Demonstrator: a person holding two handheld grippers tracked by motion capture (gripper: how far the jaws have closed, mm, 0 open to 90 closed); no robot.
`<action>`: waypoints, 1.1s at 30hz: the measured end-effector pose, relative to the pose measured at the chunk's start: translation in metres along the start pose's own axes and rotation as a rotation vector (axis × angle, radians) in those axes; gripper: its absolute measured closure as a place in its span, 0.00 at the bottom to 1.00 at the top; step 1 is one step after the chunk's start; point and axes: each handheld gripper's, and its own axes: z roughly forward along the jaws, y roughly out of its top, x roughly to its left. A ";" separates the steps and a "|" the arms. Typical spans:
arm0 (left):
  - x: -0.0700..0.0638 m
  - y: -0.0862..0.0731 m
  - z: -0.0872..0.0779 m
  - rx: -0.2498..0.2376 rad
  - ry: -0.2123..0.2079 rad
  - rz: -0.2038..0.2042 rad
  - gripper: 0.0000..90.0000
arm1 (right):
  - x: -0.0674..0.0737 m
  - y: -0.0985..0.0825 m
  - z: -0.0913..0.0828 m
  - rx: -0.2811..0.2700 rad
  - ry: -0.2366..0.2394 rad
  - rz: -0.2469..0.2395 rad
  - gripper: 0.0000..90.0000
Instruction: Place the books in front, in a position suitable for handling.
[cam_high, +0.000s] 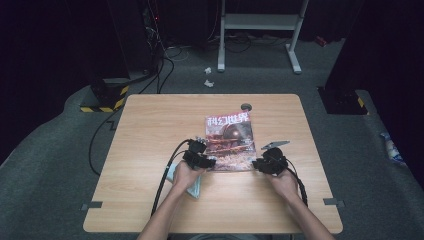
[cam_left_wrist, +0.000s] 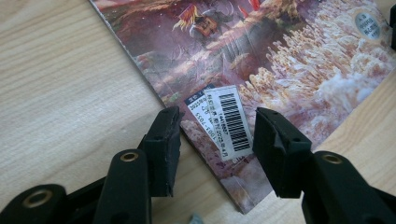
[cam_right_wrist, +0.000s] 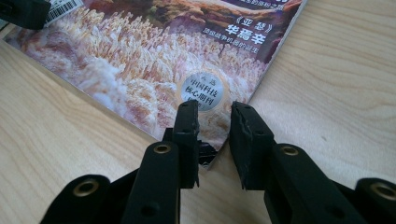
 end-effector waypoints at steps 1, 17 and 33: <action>-0.001 -0.001 0.000 0.000 0.003 0.004 0.57 | 0.000 -0.002 -0.002 -0.003 0.001 -0.004 0.80; -0.021 -0.018 -0.006 -0.005 0.013 0.052 0.57 | 0.010 -0.024 -0.017 0.004 0.010 -0.002 0.80; -0.032 -0.041 -0.018 -0.020 0.009 0.065 0.57 | 0.027 -0.042 -0.028 0.006 0.038 -0.024 0.80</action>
